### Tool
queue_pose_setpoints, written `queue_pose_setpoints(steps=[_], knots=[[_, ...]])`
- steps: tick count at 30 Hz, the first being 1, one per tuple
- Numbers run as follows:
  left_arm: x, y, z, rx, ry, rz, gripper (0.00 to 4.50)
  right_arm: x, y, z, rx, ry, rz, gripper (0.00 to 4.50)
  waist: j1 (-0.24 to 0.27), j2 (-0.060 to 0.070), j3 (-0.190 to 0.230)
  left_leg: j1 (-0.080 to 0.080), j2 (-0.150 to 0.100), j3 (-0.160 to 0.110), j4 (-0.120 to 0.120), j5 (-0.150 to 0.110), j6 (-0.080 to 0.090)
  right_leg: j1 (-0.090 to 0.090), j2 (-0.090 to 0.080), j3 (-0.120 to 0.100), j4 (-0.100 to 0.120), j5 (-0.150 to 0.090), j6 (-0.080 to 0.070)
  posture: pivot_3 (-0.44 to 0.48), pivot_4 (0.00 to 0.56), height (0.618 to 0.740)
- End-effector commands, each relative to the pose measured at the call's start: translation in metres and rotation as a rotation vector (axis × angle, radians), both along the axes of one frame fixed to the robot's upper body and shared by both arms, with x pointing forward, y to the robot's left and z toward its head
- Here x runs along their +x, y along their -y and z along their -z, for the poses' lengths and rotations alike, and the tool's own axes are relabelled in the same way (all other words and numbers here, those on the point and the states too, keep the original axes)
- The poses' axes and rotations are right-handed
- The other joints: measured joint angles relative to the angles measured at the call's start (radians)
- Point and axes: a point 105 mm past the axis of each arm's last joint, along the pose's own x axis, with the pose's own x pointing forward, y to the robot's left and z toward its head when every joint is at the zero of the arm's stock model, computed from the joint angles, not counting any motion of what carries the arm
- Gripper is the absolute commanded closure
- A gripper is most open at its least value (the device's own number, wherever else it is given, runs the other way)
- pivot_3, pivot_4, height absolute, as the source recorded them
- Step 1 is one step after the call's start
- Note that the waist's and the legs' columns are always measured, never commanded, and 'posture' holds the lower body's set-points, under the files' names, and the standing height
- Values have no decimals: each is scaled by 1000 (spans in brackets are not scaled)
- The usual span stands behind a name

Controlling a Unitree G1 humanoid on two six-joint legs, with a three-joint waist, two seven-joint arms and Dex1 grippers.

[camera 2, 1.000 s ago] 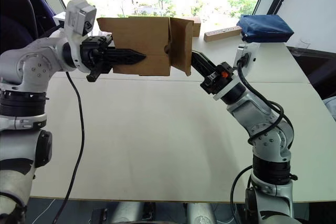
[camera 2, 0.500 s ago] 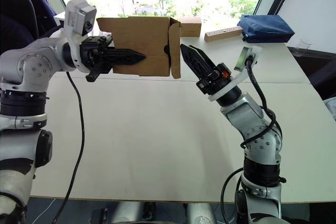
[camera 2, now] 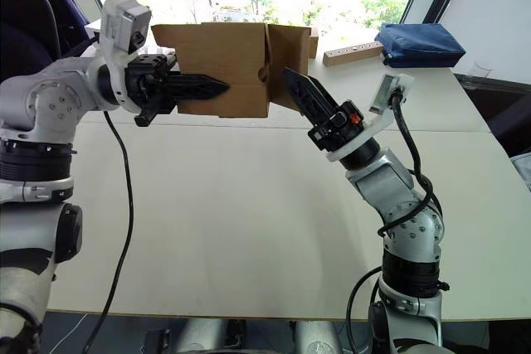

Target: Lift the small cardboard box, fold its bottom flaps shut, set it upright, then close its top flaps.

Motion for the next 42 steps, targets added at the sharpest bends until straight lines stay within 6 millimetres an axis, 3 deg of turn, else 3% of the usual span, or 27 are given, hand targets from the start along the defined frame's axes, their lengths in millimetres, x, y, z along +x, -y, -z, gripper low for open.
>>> queue_pose_setpoints(steps=[1,16,19,24,31,42], knots=[[-4,-1,-12,-9,46,6,4500,-9,-3,-8,17,43,-14,1726,0,0,0,0,0,0,0,0,0,0,0,0,0,0,0,0,150,740],[-3,0,-11,-8,46,8,4500,-15,-4,-18,183,20,-96,1726,0,0,0,0,0,0,0,0,0,0,0,0,0,0,0,0,150,740],[-3,-1,-11,-9,47,8,4500,-12,-4,-16,170,11,-82,2419,0,0,0,0,0,0,0,0,0,0,0,0,0,0,0,0,150,740],[-3,-1,-12,-10,51,7,4500,-11,-8,-14,158,8,-86,4319,0,0,0,0,0,0,0,0,0,0,0,0,0,0,0,0,150,740],[-4,-2,-13,-12,54,4,4500,-8,-16,-12,143,6,-85,4319,0,0,0,0,0,0,0,0,0,0,0,0,0,0,0,0,150,740],[-5,-2,-13,-11,54,4,4500,2,-11,-12,127,23,-6,4319,0,0,0,0,0,0,0,0,0,0,0,0,0,0,0,0,150,740]])
